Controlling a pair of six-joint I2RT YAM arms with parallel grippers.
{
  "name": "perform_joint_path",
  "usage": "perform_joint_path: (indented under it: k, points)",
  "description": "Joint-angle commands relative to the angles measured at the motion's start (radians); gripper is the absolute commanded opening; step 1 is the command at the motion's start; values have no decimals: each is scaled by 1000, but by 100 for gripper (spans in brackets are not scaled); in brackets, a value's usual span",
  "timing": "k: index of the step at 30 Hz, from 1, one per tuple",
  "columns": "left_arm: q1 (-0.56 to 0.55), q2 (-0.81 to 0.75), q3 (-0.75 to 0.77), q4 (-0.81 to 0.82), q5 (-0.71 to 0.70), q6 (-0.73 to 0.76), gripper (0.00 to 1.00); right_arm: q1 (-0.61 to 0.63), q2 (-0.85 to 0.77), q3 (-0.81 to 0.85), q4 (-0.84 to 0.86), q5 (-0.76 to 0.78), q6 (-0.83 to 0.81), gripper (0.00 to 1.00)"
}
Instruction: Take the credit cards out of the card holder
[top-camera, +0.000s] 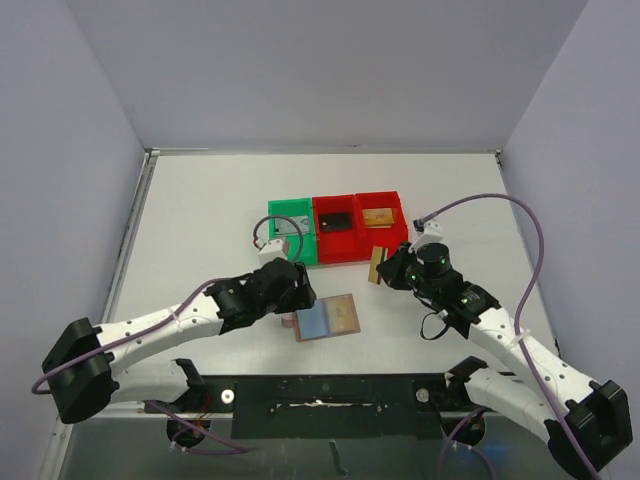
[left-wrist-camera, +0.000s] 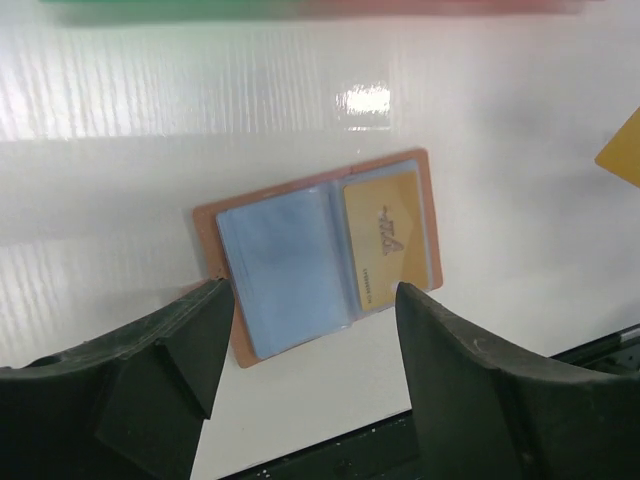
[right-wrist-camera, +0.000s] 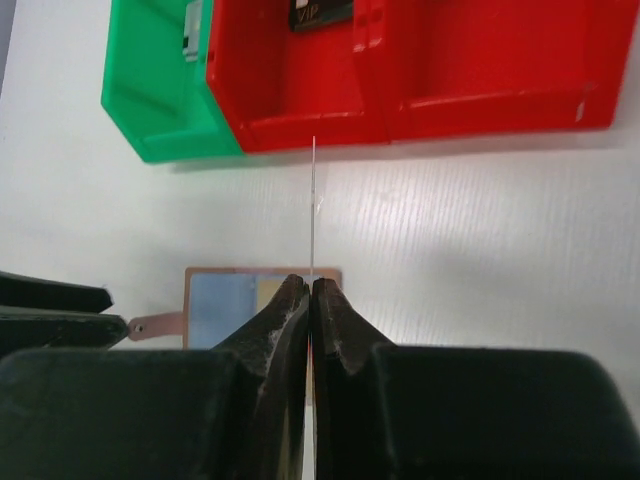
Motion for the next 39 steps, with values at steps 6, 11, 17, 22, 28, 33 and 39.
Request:
perform_joint_path:
  k: [6,11,17,22,28,33,39]
  points:
    - [136,-125,196,-254,1,126,72,-165,34,152,-66,72,-170,0]
    - [178,-131,368,-484,-92,150,73,-285,77,189,-30,-8,-224,0]
    - [354,-207,264,-458,-89,263,74,-317,165,228,36,-53,-290,0]
    - [475,-294,116,-348,-17,310,75,-317,251,278,63,-71,-327,0]
    - [488,-352,47,-274,-33,313,75,-310,385,350,102,-139,-432,0]
    - [528,-324,52,-261,-5,328,75,-252,445,336,223,-82,-479,0]
    - [617,-282,85,-183,119,467,76,-159,516,354,275,51,-586,0]
